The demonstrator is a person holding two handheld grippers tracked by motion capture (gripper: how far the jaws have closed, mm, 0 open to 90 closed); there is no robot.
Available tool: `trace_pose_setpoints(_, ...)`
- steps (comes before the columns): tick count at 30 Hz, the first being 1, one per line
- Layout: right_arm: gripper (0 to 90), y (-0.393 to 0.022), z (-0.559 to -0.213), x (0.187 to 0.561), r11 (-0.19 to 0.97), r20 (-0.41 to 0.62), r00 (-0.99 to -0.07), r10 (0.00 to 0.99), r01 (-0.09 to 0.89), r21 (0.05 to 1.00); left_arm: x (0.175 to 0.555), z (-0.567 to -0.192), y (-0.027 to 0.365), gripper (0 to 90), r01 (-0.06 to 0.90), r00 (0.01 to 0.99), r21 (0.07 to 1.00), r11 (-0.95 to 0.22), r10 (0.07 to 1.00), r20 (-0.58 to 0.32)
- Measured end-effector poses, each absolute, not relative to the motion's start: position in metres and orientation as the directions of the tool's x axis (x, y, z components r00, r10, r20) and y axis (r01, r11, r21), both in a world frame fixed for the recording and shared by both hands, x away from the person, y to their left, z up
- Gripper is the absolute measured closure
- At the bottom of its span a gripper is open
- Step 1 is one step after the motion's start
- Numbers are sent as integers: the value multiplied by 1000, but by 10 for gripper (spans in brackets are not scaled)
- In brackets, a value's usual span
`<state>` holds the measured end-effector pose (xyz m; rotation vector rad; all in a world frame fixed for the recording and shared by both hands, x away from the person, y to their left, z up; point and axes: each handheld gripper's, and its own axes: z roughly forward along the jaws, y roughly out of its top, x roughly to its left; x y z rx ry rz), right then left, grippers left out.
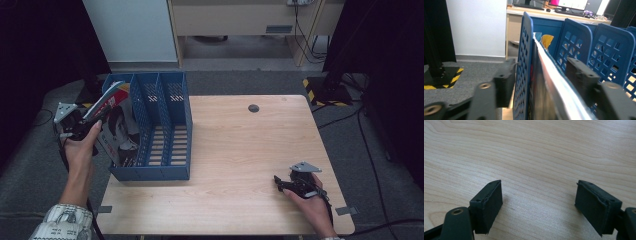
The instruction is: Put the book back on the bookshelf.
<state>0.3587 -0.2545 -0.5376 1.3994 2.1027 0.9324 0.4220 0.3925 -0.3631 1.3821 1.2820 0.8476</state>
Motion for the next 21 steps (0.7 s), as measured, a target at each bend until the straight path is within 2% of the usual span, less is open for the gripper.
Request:
trace_pose_setpoints(4,220,-254,-538,359,259,3,-388,922,621,740,425,-363,393,569,267,179,958,102,972,-154)
trace_pose_setpoints(7,219,-255,-538,359,260,3,-389,921,621,739,426,-362,393,675,283,186,955,86,972,-142)
trace_pose_setpoints(8,219,-255,-538,359,260,3,-389,921,621,739,426,-362,392,675,287,189,955,79,972,-137)
trace_pose_setpoints(9,219,-255,-538,359,260,4,-390,921,621,739,425,-362,391,750,300,180,951,75,975,-134)
trace_pose_setpoints(11,219,-255,-538,359,260,4,-390,921,621,739,424,-361,392,832,299,168,950,88,975,-143)
trace_pose_setpoints(21,219,-255,-538,359,262,2,-391,920,621,738,417,-361,392,865,269,171,958,100,974,-149)
